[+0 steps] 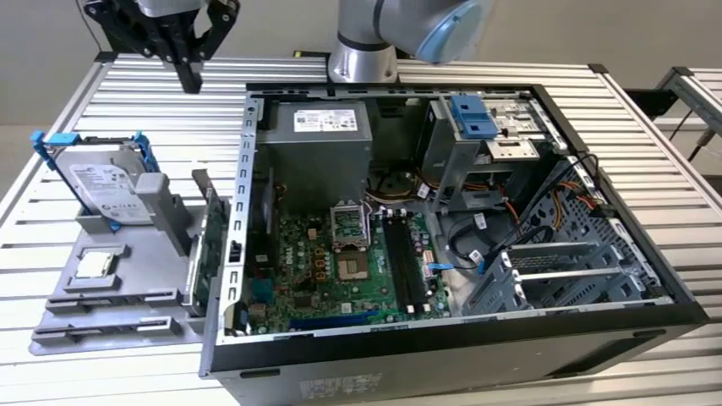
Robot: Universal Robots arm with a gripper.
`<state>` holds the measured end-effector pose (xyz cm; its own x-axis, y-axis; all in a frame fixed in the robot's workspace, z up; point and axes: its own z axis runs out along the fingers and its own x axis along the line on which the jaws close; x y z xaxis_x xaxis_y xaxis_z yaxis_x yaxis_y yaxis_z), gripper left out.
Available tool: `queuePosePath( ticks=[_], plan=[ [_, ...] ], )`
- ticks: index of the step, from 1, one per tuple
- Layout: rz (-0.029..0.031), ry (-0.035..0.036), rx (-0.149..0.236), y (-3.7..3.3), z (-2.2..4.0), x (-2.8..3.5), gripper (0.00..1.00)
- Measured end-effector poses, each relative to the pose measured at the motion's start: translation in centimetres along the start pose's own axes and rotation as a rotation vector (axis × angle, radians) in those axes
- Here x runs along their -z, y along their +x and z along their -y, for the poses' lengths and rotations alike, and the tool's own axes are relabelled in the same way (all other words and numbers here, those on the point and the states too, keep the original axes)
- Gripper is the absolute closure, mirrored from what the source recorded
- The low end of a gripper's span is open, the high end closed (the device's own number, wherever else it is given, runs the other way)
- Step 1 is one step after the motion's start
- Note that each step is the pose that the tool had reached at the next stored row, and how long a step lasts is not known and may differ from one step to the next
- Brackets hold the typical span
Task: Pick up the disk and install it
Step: 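Reach for the disk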
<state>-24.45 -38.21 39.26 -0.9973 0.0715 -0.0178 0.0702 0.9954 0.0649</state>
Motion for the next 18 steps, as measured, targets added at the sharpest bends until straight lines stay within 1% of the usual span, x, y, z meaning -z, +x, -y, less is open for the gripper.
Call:
queuePosePath(
  ticks=[9,18],
  plan=[
    [0.0001,-0.0001,0.0,3.47,0.09,0.06,1.0],
    [0.0,-0.0001,0.0,7.33,0.33,0.15,1.0]
  ],
)
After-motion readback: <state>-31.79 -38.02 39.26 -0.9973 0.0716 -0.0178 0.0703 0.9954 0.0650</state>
